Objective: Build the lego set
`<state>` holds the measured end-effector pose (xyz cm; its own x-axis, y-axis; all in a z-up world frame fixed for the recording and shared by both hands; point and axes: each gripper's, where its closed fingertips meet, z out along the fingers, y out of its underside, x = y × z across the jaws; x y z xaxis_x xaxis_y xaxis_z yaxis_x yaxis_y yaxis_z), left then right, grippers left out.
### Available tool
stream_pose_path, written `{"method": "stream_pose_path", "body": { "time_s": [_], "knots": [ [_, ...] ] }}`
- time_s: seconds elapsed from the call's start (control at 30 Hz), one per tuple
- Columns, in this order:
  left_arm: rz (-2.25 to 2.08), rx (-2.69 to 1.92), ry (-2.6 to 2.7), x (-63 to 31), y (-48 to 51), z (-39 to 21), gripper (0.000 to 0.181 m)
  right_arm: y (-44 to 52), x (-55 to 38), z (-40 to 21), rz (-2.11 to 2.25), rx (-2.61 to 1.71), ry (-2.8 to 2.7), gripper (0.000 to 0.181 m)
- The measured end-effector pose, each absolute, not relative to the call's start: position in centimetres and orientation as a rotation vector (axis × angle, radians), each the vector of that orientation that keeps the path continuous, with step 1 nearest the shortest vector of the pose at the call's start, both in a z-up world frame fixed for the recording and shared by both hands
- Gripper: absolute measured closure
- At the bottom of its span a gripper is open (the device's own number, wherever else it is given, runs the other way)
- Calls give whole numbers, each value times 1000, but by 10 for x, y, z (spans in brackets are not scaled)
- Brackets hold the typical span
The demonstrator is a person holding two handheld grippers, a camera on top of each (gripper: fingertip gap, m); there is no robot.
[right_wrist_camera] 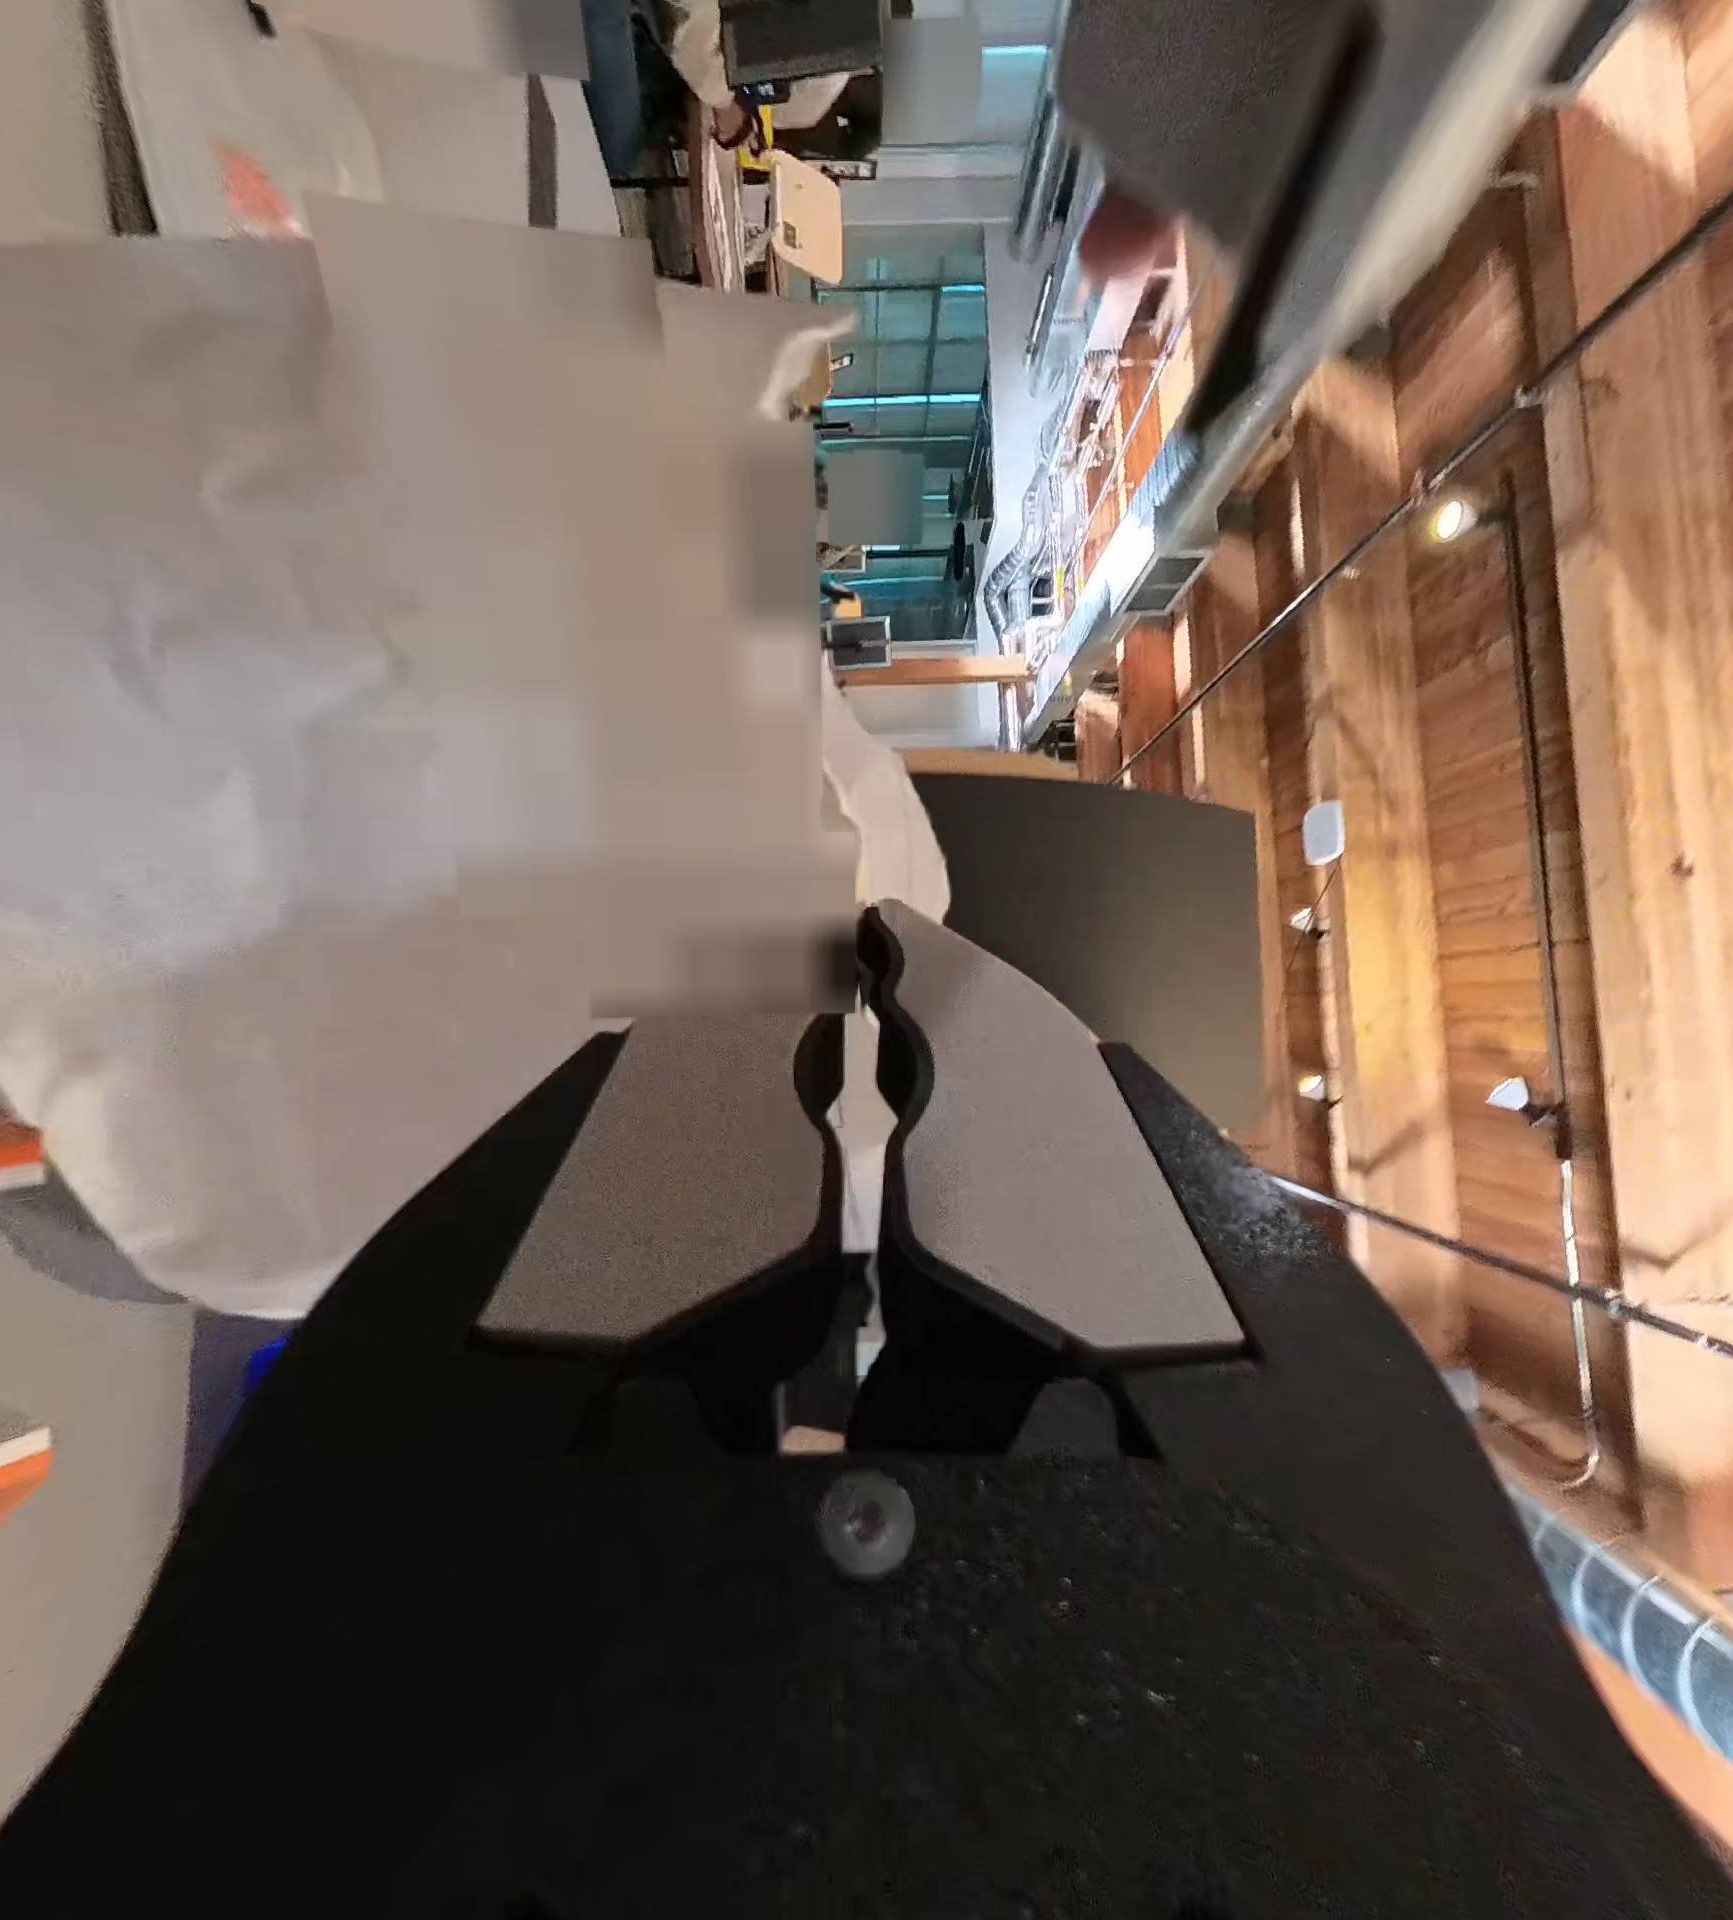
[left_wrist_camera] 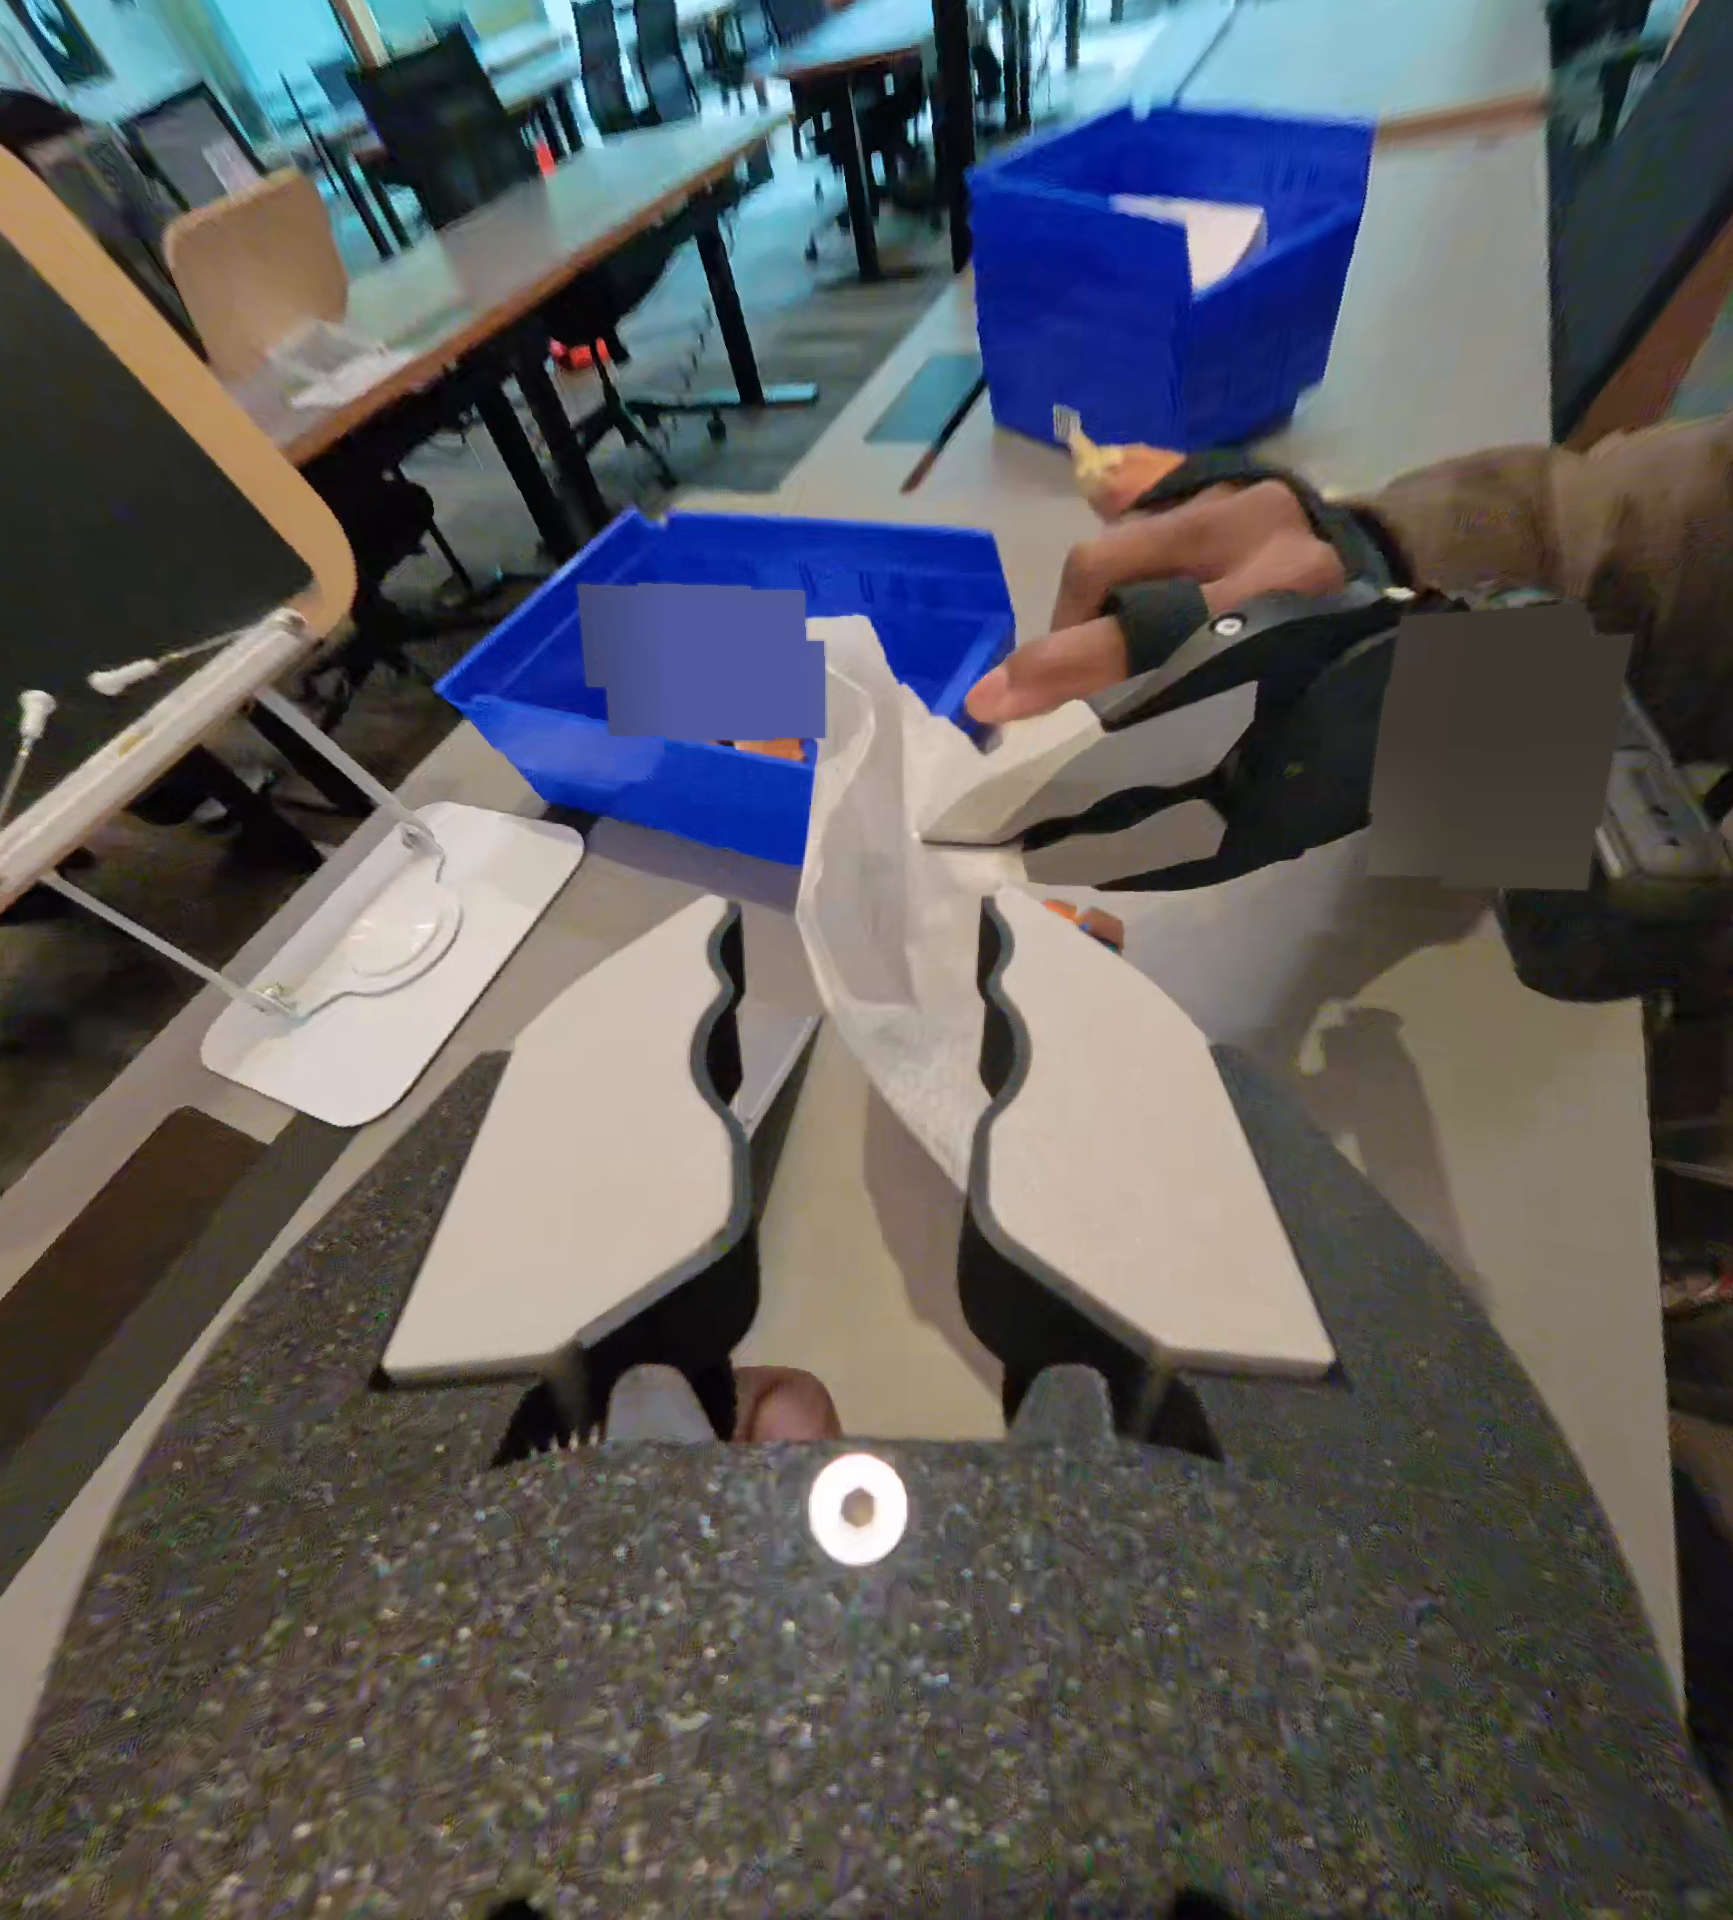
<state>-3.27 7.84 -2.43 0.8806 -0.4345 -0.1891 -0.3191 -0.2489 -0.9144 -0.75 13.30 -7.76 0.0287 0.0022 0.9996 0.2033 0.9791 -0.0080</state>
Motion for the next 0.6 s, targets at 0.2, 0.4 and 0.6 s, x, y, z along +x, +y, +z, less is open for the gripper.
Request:
{"method": "stream_pose_path", "body": {
  "time_s": [0.2,0.4,0.6],
  "knots": [
    [93,-2128,703,-14,111,-72,135,107,-5,-86,-193,-92,-1535,181],
    [54,-2378,771,-25,106,-115,143,98,0,-90,-211,-49,-1535,181],
    [242,-2373,825,-35,105,-115,181,90,10,-98,-223,-29,-1576,181]
  ]
}}
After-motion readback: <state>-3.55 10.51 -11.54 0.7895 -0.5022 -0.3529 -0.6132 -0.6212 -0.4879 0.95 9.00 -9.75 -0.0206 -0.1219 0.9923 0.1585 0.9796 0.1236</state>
